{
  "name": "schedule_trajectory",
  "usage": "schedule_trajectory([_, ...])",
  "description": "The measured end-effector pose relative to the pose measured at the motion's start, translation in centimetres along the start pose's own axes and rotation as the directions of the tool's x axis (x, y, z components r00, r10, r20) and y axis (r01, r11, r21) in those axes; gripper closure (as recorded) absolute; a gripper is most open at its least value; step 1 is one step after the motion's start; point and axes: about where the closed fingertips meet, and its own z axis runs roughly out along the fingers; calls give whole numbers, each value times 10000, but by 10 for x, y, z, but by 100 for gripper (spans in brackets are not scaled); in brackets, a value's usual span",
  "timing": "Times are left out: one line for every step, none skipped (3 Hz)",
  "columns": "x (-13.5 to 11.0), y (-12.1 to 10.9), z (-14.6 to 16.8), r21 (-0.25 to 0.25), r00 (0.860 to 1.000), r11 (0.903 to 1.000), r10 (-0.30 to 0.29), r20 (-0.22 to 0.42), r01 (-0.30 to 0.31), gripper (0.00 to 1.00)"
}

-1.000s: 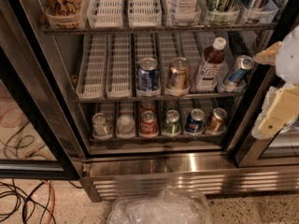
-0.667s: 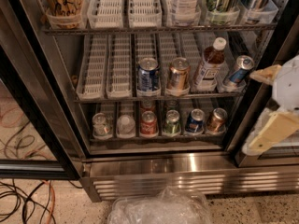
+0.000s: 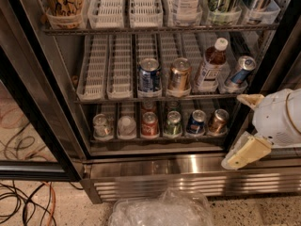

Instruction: Pick pepsi can from middle shelf of fridge

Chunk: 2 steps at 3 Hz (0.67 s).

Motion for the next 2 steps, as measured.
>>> schedule_trajectory([0, 0, 0, 0, 10000, 10000, 0, 1, 0, 0])
schedule_trajectory([-6, 6, 5, -127, 9981, 9999, 18, 616, -10, 0])
